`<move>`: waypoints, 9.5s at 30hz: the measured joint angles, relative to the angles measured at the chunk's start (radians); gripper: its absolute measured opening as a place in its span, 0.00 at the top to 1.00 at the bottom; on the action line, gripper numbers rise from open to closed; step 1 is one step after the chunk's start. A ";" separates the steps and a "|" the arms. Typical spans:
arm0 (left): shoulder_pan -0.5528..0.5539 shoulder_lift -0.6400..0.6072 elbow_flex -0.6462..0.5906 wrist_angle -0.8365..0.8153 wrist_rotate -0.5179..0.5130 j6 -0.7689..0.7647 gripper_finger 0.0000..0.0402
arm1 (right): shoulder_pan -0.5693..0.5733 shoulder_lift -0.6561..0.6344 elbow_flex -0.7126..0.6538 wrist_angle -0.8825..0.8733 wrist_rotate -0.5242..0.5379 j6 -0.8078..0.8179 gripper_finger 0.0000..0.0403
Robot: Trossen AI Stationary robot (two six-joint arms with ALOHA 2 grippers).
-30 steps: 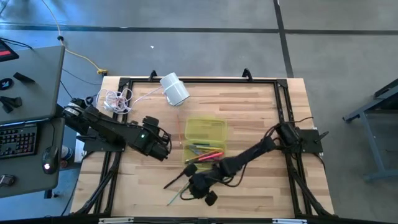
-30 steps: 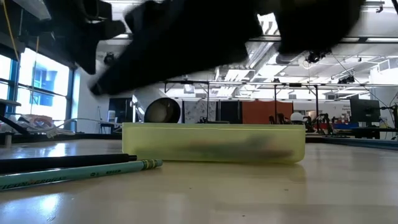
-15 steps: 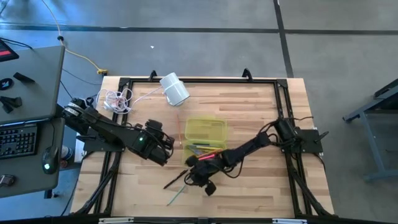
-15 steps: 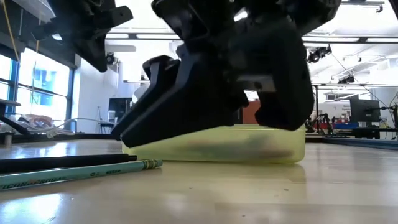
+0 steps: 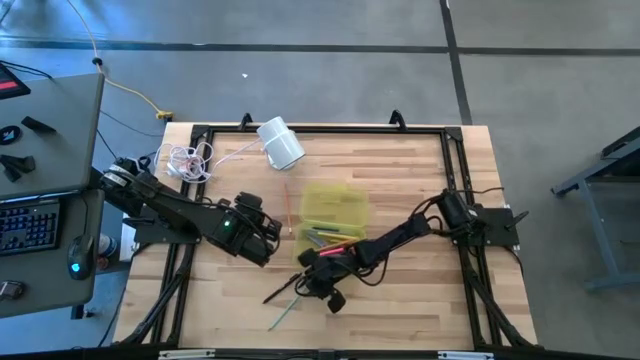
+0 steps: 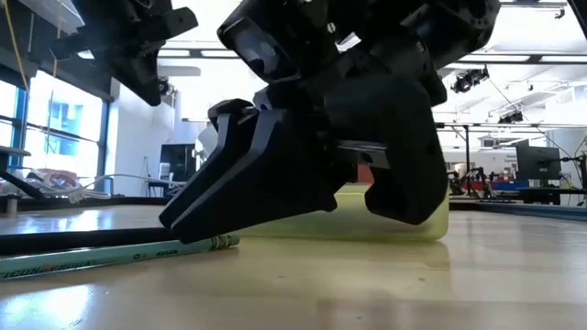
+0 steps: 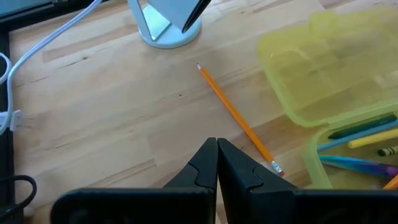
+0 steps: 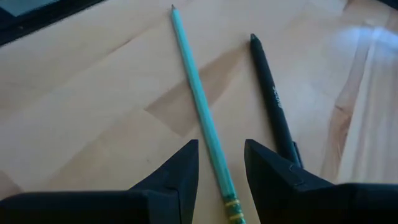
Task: Pick & place school supplies into a supply box
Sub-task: Put the light green pencil into the supply box, then put the black pen into the supply box, then put the orange pencil into the supply box
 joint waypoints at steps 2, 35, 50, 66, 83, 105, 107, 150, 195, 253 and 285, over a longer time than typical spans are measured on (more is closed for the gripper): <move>0.000 0.000 0.000 0.001 -0.002 0.004 0.88 | 0.002 -0.005 0.007 -0.012 0.002 0.000 0.72; 0.000 0.000 0.000 0.075 -0.002 0.080 0.88 | 0.026 0.034 0.266 -0.507 0.107 0.055 0.72; 0.000 0.000 0.000 0.075 -0.002 0.080 0.88 | 0.037 0.029 0.270 -0.655 0.048 0.066 0.98; 0.000 0.000 0.000 0.080 0.011 0.079 0.88 | 0.064 -0.264 0.264 -1.040 0.369 0.170 0.98; 0.000 0.000 0.000 0.080 0.011 0.079 0.88 | -0.152 -0.284 -0.009 -1.014 0.339 0.392 0.98; 0.000 0.000 0.000 0.089 0.006 0.079 0.88 | 0.041 -0.212 0.135 -0.499 0.291 0.074 0.77; 0.000 0.000 0.000 0.098 0.005 0.080 0.88 | 0.066 -0.158 0.144 -0.422 0.319 0.023 0.77; 0.000 0.000 0.000 0.097 0.039 0.114 0.88 | 0.129 0.192 1.028 -1.543 0.601 0.070 0.97; -0.066 0.000 0.000 0.099 0.088 0.075 0.88 | -0.072 -0.077 0.644 -1.147 0.384 0.108 0.77; -0.222 -0.002 0.003 0.093 0.344 -0.105 0.88 | -0.423 0.190 0.591 -0.668 0.296 0.585 0.81; -0.222 -0.002 0.003 0.098 0.343 -0.102 0.88 | -0.243 0.200 0.592 -0.712 0.123 0.238 0.90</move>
